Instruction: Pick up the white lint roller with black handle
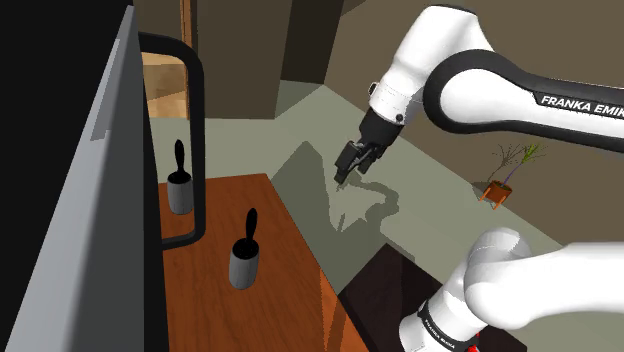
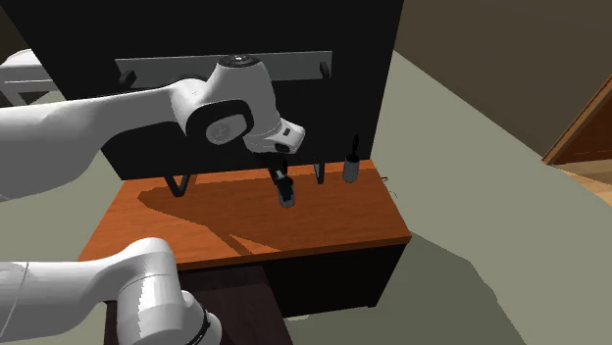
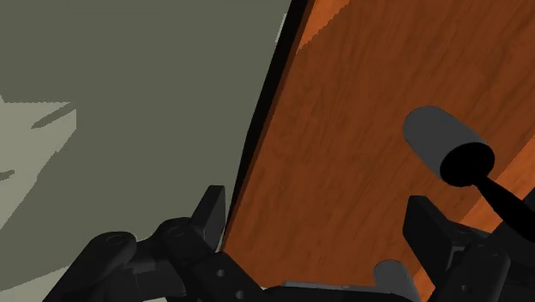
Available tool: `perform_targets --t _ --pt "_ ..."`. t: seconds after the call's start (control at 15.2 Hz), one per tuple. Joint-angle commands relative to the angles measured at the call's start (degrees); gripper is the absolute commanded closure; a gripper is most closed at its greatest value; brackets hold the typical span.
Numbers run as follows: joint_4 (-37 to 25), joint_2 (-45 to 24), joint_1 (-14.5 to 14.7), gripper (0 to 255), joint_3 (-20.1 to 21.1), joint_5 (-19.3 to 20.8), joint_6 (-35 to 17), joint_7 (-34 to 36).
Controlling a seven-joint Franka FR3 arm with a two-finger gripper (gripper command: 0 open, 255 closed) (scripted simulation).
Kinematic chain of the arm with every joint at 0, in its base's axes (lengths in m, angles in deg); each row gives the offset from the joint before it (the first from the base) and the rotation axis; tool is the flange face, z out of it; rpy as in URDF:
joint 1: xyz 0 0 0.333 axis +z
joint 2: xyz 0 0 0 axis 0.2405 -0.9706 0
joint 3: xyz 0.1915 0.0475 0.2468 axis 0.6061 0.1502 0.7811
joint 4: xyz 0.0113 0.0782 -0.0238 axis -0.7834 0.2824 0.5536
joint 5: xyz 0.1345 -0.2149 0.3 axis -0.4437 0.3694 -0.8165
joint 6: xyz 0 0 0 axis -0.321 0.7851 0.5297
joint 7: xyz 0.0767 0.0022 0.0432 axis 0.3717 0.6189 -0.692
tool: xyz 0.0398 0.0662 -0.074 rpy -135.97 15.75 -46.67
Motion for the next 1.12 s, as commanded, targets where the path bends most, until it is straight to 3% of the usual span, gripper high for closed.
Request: perform_targets --t 0.0,0.33,0.59,0.86,1.06 --pt "1.8 -0.9 0.6 0 3.3 -0.2 -4.8 2.2" --pt "4.6 -4.8 1.2 0 12.5 0.5 -15.6 8.5" --pt "5.1 -9.9 -0.5 0 20.9 3.3 -24.1 15.0" --pt "3.9 -16.1 -5.6 0 31.3 9.2 -31.8 23.5" --pt "1.8 -21.2 -12.8 0 41.4 16.7 -36.3 31.8"
